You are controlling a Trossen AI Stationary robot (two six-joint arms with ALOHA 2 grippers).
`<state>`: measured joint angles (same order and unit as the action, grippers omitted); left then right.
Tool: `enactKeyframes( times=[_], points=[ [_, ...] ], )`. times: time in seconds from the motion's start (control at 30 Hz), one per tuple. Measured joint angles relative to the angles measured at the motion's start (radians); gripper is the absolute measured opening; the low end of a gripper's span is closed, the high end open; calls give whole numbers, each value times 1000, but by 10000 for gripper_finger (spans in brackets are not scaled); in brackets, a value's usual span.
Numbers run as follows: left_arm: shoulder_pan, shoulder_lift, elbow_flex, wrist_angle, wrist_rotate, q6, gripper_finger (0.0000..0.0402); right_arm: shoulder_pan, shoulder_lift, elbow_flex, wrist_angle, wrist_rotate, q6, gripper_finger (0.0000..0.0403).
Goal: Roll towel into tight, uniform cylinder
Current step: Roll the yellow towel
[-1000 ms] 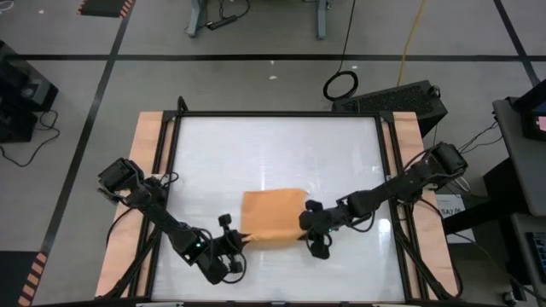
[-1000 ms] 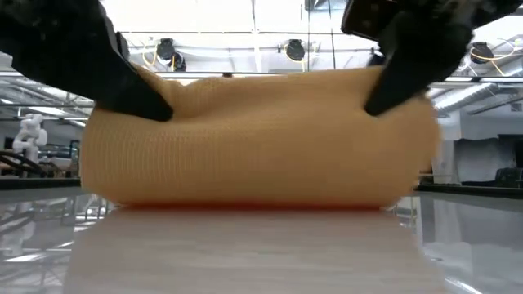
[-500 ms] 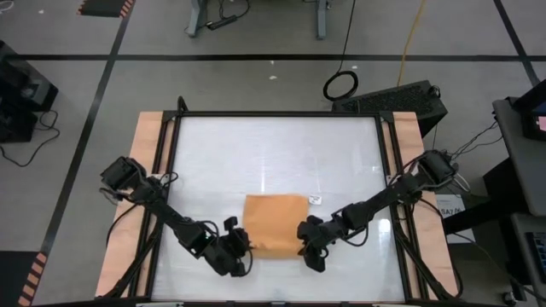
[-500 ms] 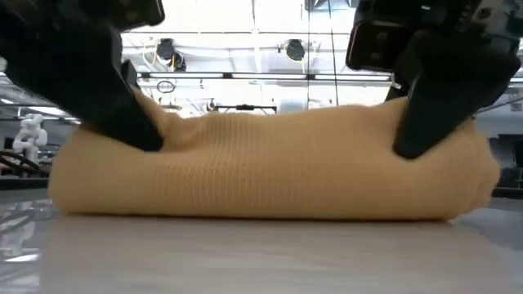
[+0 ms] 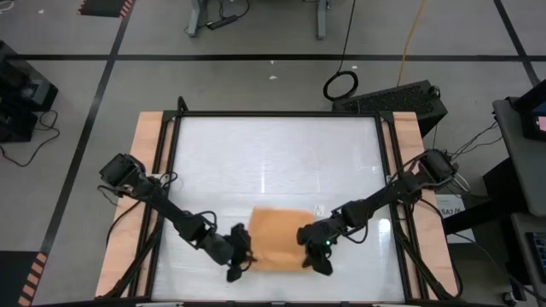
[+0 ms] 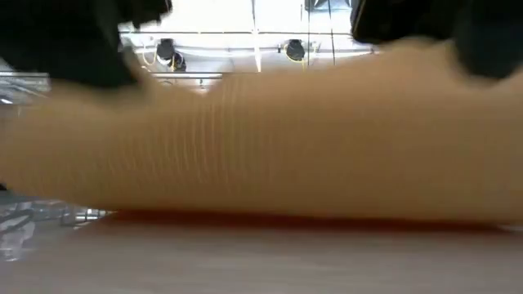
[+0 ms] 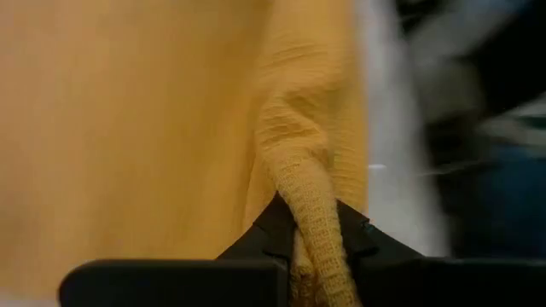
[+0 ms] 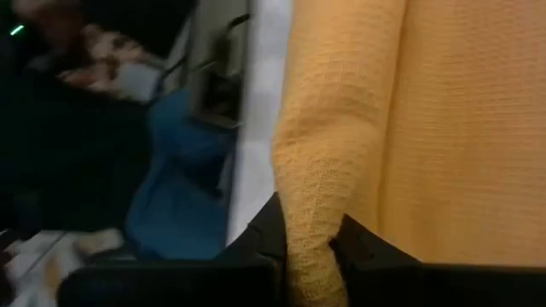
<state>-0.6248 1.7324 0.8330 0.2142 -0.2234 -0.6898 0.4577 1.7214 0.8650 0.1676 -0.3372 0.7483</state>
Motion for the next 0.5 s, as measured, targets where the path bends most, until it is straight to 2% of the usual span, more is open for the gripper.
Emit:
enactKeyframes(
  times=[0.1, 0.37, 0.5],
  points=[
    [-17, -29, 1, 95, 79, 16, 30, 37, 0, 0, 40, -40, 11, 23],
    [-3, -15, 3, 37, 86, -60, 30, 77, 16, 1, 48, 10, 57, 23],
    [13, 30, 3, 31, 102, -86, 30, 58, 69, 1, 48, -35, 85, 23]
  ],
)
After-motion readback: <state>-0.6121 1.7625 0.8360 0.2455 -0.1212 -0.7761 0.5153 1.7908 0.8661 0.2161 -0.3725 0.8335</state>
